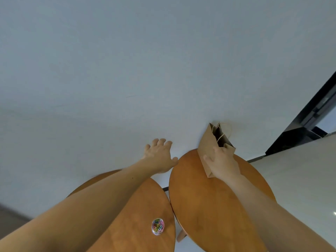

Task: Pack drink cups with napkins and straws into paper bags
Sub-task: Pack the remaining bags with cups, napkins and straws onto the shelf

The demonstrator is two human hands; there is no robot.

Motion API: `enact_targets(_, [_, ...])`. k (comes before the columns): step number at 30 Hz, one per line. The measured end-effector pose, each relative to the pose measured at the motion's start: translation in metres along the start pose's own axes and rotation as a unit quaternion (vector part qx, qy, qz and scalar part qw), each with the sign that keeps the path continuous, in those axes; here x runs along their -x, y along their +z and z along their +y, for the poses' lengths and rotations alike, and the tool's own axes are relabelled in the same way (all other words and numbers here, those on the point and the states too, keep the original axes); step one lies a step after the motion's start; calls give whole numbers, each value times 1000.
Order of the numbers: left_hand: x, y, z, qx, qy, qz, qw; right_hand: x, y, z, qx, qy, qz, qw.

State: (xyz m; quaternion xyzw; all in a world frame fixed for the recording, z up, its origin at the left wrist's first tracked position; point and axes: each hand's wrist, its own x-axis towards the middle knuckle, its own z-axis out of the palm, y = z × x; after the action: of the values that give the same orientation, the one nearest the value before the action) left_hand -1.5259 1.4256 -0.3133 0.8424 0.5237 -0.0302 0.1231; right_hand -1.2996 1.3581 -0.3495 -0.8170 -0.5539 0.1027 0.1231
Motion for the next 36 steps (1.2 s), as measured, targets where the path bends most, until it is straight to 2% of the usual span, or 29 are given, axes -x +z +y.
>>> enact_targets(5, [-47, 25, 55, 28, -40, -32, 998, -74, -1, 89, -19, 68, 12, 997])
enact_targets(8, [-60, 41, 77, 34, -55, -55, 996, -114, 9, 125, -14, 97, -11, 995])
enact_targets(13, [-71, 52, 87, 49, -96, -74, 991, -161, 32, 147, -16, 99, -54, 993])
enact_targets(19, [-70, 57, 78, 61, -130, -81, 986, -174, 48, 156, 8, 78, -75, 994])
enact_targets(22, [-64, 58, 72, 62, -138, -77, 985, -166, 44, 145, 0, 45, -72, 996])
enact_targets(27, [-43, 47, 59, 75, -136, -61, 986, -133, 21, 97, 63, -15, -75, 995])
enact_targets(36, [56, 27, -25, 115, -175, -2, 978, -25, 7, -48, 112, -153, -70, 979])
